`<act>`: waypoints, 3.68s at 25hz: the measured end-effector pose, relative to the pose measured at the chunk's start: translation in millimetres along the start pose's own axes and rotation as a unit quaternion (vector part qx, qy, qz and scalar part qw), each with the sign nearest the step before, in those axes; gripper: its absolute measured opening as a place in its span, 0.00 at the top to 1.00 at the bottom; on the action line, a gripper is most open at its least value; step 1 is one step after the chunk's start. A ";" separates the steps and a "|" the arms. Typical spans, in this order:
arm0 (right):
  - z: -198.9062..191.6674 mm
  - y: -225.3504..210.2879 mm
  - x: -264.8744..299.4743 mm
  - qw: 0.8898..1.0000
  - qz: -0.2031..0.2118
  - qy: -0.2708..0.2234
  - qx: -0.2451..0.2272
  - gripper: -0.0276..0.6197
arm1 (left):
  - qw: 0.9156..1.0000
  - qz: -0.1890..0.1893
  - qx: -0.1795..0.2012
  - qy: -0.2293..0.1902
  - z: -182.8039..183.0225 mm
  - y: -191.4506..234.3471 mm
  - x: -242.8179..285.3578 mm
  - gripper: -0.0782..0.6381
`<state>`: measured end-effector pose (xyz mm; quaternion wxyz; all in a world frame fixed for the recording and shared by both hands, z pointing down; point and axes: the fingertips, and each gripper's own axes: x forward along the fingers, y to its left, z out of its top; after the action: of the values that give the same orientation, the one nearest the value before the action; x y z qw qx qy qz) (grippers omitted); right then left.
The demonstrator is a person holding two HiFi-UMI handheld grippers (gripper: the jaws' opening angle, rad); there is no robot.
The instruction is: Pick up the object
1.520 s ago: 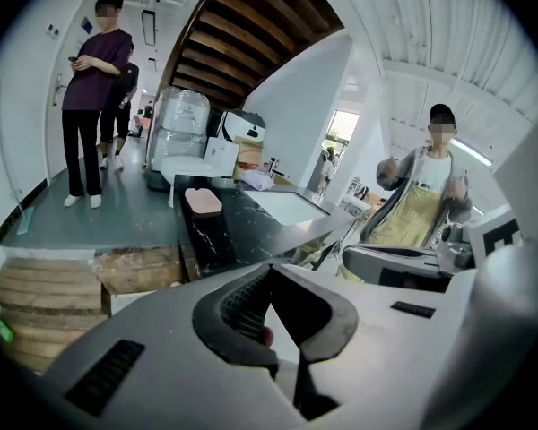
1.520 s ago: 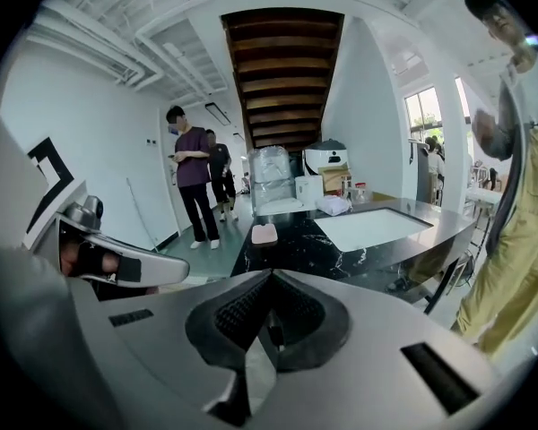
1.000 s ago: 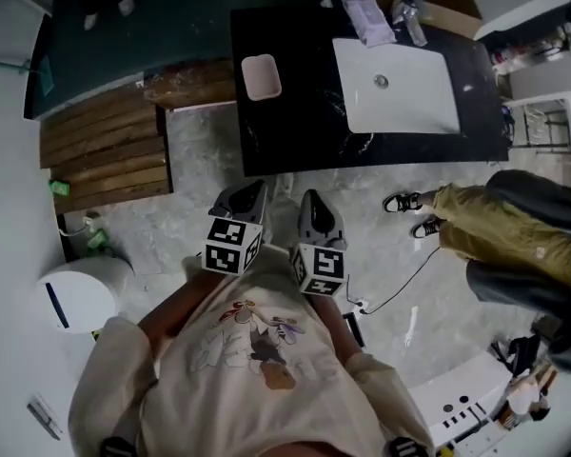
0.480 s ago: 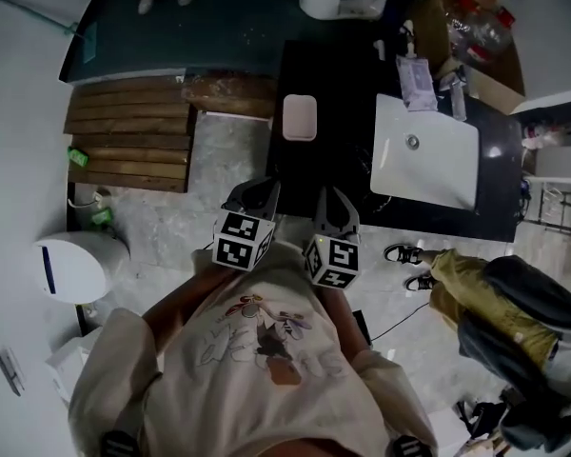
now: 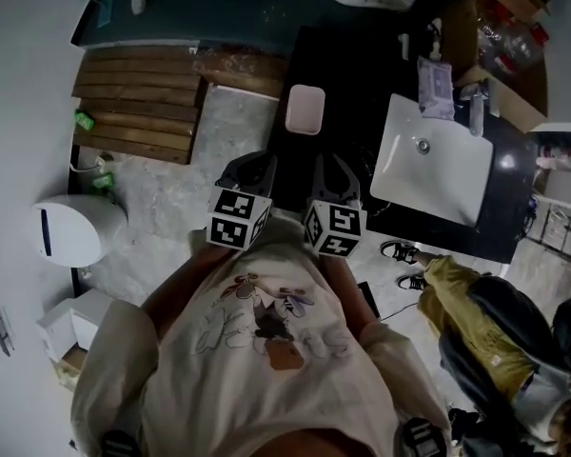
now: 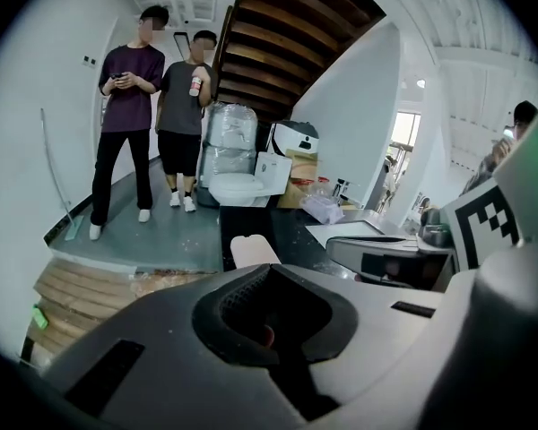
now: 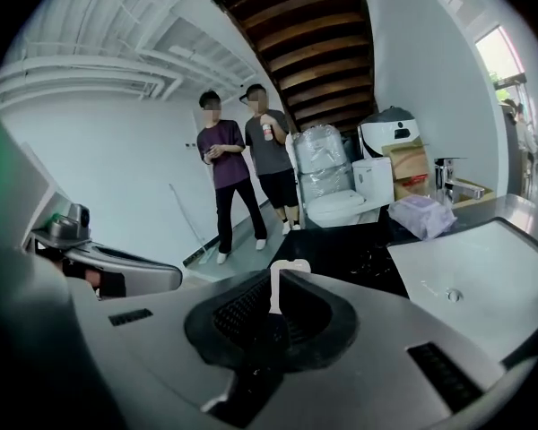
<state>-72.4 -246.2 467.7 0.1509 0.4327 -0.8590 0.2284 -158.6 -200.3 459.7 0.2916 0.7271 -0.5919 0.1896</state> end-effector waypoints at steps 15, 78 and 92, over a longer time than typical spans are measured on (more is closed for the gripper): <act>-15.4 -31.0 73.5 0.998 0.029 0.060 0.011 0.77 | 0.996 0.047 -0.060 0.042 -16.1 2.3 44.3 0.87; -57.5 -65.0 83.6 0.991 -0.058 0.108 0.051 0.91 | 0.995 0.017 -0.071 0.062 -29.7 16.1 51.6 0.87; -62.1 -75.4 -7.1 0.990 -0.111 0.044 0.071 0.91 | 0.996 -0.069 -0.007 0.050 -42.5 -44.4 30.7 0.87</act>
<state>-3.2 -248.3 536.9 0.1823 0.5245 -0.7796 0.2897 -105.5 -190.0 502.1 0.3383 0.7535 -0.5268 0.2005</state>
